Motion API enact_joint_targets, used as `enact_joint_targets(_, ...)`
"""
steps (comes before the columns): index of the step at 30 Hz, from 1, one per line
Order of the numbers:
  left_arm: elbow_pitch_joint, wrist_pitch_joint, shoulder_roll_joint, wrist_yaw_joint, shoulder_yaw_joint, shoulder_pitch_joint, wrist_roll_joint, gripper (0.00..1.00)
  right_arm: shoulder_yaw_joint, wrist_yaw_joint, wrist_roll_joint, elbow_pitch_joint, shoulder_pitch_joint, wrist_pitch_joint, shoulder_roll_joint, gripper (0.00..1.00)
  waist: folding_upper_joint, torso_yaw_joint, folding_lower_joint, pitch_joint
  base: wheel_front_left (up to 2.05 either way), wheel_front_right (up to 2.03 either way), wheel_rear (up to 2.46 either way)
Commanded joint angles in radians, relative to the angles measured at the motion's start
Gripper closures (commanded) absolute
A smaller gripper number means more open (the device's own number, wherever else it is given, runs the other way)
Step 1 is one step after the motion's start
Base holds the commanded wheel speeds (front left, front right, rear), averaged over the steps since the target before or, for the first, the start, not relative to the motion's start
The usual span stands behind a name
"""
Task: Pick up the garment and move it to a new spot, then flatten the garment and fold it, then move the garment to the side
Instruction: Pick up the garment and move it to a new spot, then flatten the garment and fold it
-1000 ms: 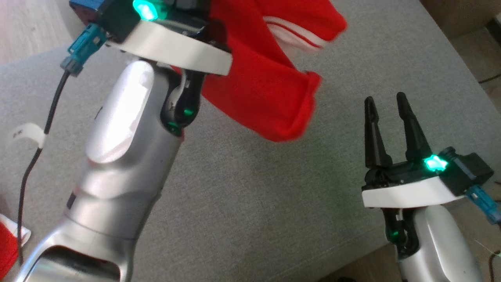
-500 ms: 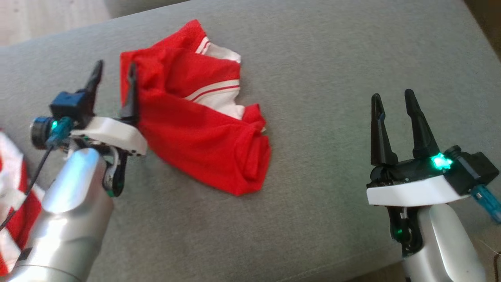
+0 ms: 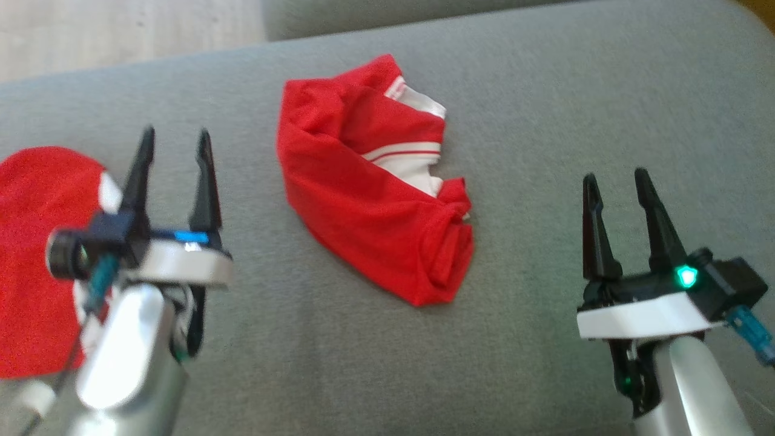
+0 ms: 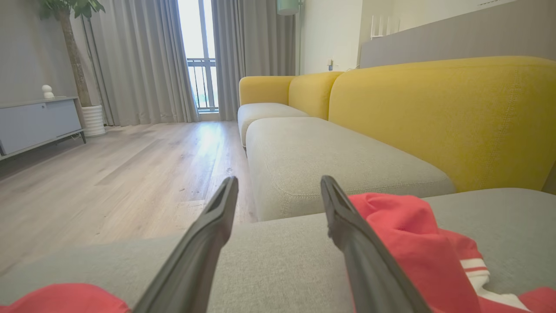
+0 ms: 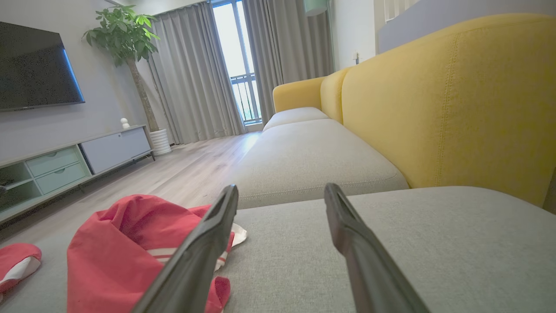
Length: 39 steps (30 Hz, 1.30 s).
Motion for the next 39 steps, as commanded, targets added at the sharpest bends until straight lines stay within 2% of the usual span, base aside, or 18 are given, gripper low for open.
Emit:
enact_joint_targets(1,-0.06,-0.008,0.016,0.011,0.043,0.009,0.021,0.0,0.017,0.008,-0.01,-0.027,0.003,-0.006,-0.004,0.0,0.0,0.039,0.0001,-0.038,0.0,0.0,0.0)
enact_joint_targets(10,-0.195,-0.008,-0.041,0.035,0.034,0.242,0.115,0.0,0.014,0.008,-0.02,-0.007,0.052,-0.006,-0.004,0.0,0.0,0.091,0.0001,-0.087,0.0,0.0,0.0)
enact_joint_targets(17,-0.221,-0.008,-0.097,0.024,0.044,0.263,0.134,0.0,0.023,0.008,-0.041,0.034,0.048,-0.006,-0.004,0.0,0.0,0.128,0.0001,-0.066,0.0,0.0,0.0)
enact_joint_targets(21,-0.212,-0.008,-0.118,0.009,0.054,0.244,0.148,0.0,0.098,0.008,-0.076,0.164,-0.002,-0.002,-0.004,0.0,0.0,0.164,0.0001,-0.031,0.0,0.0,0.0)
enact_joint_targets(25,-0.196,-0.008,-0.136,-0.006,0.058,0.24,0.151,0.0,0.135,0.008,-0.04,0.289,-0.062,0.023,-0.004,0.0,0.0,0.199,0.0001,-0.009,0.0,0.0,0.0)
enact_joint_targets(31,-0.204,-0.008,-0.159,-0.023,0.115,0.229,0.122,0.0,0.19,0.008,0.0,0.449,-0.143,0.031,-0.004,0.0,0.0,0.241,0.0001,0.011,0.0,0.0,0.0)
enact_joint_targets(38,-0.205,-0.008,-0.171,-0.038,0.136,0.236,0.137,0.0,0.266,0.008,0.072,0.572,-0.214,0.041,-0.004,0.0,0.0,0.257,0.0001,0.021,0.0,0.0,0.0)
enact_joint_targets(39,-0.203,-0.008,-0.174,-0.039,0.138,0.238,0.139,0.0,0.279,0.008,0.078,0.59,-0.225,0.044,-0.004,0.11,0.0,0.257,0.0001,0.022,0.0,0.0,0.0)
